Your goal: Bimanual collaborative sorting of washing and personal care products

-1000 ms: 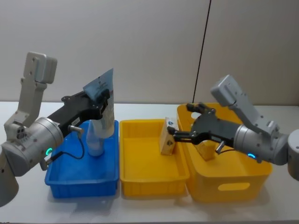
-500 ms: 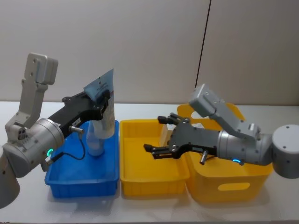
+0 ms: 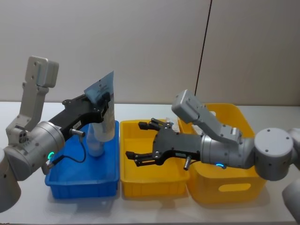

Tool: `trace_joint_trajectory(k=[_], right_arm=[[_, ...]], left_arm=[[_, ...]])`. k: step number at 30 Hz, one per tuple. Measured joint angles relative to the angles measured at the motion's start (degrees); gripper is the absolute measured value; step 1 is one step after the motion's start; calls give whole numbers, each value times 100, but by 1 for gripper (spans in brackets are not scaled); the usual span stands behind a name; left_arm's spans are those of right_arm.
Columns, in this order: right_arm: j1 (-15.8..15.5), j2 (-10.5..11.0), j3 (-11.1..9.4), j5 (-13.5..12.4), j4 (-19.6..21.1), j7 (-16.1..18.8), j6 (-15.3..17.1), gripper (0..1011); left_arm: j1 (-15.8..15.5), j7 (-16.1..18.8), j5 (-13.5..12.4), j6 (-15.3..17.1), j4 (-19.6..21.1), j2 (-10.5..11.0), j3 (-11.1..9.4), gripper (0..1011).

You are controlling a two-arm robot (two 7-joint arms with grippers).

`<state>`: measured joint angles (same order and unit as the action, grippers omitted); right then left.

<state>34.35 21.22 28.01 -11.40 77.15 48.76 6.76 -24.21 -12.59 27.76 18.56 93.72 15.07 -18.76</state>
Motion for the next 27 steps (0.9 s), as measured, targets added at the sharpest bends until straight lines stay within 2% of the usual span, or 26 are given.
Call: trace_joint_trajectory(k=[15,27], right_arm=[[-7,-230,91,108,-169,-536,-95,1002],[71,-434,160,117,-383,-785,-85,1002]], left_arm=[[90,140,16,-12,62,79,21,252],[118,164,0,-27,102,69,-12,252]])
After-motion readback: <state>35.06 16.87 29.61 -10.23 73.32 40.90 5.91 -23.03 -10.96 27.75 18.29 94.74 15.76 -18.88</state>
